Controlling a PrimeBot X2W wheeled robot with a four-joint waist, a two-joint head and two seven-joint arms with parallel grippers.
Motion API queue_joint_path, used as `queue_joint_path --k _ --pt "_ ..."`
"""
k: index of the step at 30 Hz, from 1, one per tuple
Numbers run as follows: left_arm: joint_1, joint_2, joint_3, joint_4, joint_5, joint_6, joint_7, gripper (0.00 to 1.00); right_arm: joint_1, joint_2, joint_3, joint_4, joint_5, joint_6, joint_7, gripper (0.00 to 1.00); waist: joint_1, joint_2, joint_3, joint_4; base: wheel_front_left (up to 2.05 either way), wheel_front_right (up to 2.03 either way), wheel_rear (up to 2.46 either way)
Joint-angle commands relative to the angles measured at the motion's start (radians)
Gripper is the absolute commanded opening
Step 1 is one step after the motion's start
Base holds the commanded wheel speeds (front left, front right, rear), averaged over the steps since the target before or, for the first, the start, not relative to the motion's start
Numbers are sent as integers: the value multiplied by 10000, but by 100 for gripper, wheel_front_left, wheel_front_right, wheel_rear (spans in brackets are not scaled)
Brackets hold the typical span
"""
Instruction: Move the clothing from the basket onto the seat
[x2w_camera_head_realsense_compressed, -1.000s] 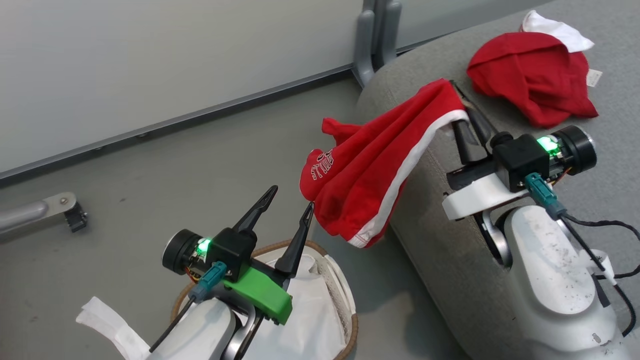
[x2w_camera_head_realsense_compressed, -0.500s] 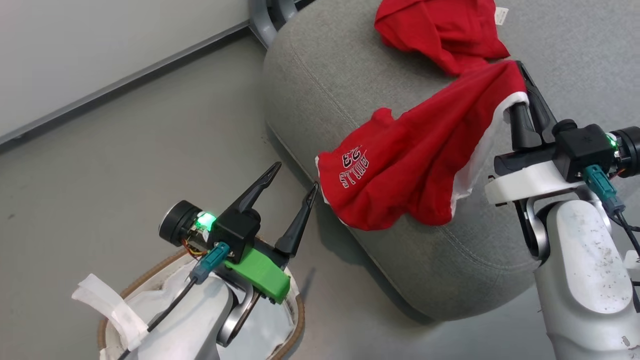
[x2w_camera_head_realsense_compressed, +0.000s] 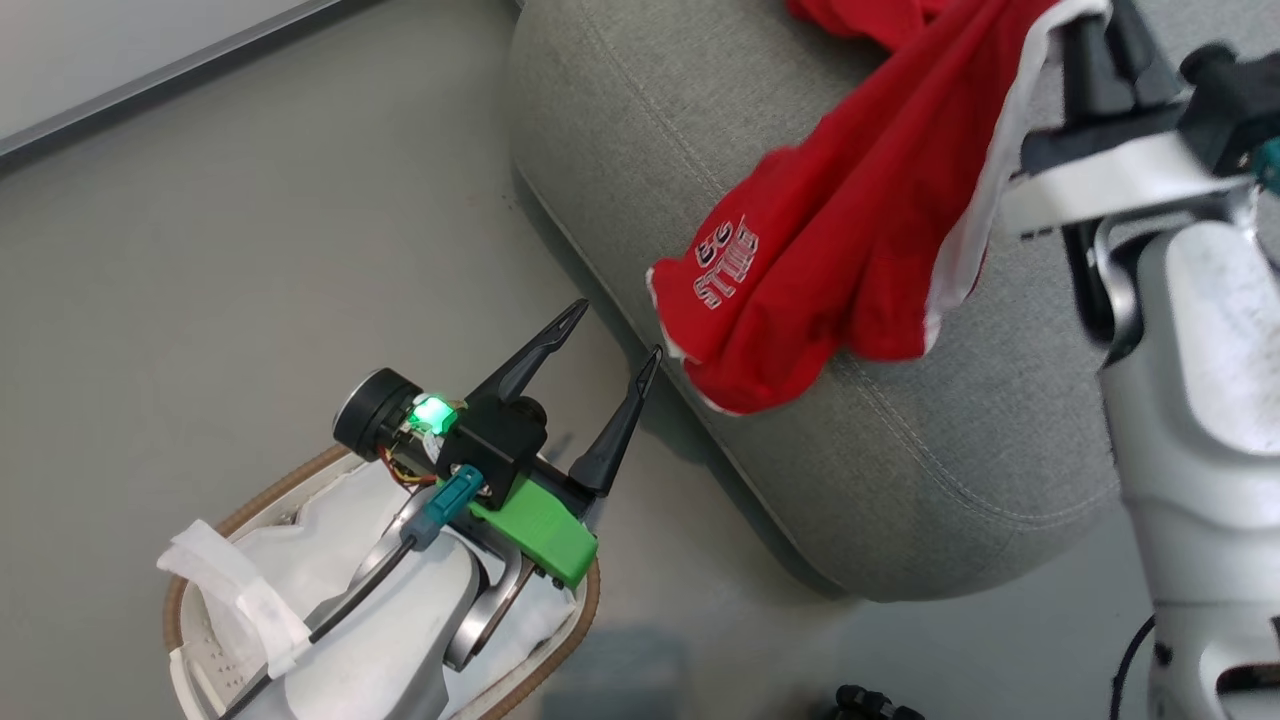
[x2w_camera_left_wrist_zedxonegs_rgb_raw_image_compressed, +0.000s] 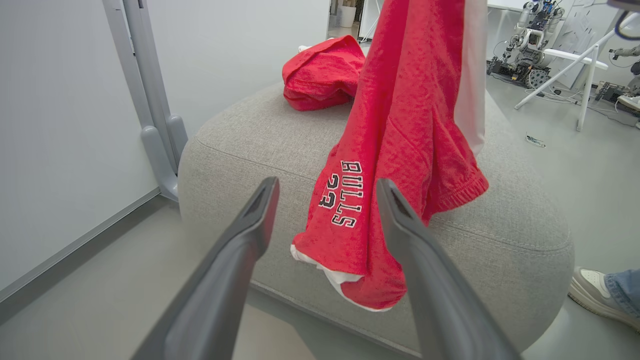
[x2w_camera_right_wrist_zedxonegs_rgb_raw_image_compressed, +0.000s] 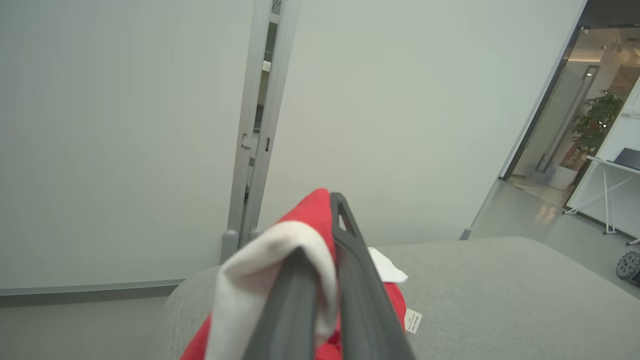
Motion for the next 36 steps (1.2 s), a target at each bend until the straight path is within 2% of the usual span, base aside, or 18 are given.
queue_joint_path --k 1,4,11,15,19,22,29,32,35,36 --pt "-215 8 -17 -31 99 20 7 100 -594 -282 -1 139 59 -16 -23 0 -1 0 342 507 0 0 0" --pt "-314 -8 -52 -36 185 82 -6 100 -2074 -1039 25 515 -62 -16 72 0 -1 0 540 953 0 0 0" --pt "-599 -160 -104 -58 315 119 -83 100 -4868 -3029 -754 1413 -418 -16 795 0 -1 0 1058 2003 0 0 0" --pt "-735 -248 -137 -117 371 130 -138 100 -5356 -4041 -1209 2217 -903 -16 883 0 -1 0 1381 2505 0 0 0" --pt "-865 -252 -166 -163 435 139 -126 100 -4755 -4482 -1909 3288 -1089 -16 698 0 -1 0 1752 2867 0 0 0" --pt "-960 -215 -192 -211 468 153 -133 100 -4077 -4551 -2556 4125 -1172 -16 457 0 -1 0 2000 3015 0 0 0" --pt "-997 50 -258 -314 586 233 35 100 -2707 -3605 -3784 5549 -1609 -16 35 0 -1 0 2395 2878 0 0 0" --pt "-908 155 -272 -390 583 288 132 100 -2313 -3184 -3958 5569 -1724 -18 -20 0 -1 0 2423 2686 0 0 0" --pt "-798 279 -311 -442 566 293 218 100 -1883 -2761 -4064 4943 -1755 -16 -28 0 -1 0 2368 2475 0 0 0" --pt "-770 302 -318 -451 556 299 224 100 -1720 -2645 -4092 4759 -1766 -16 -29 11 -1 0 2338 2418 0 0 0"
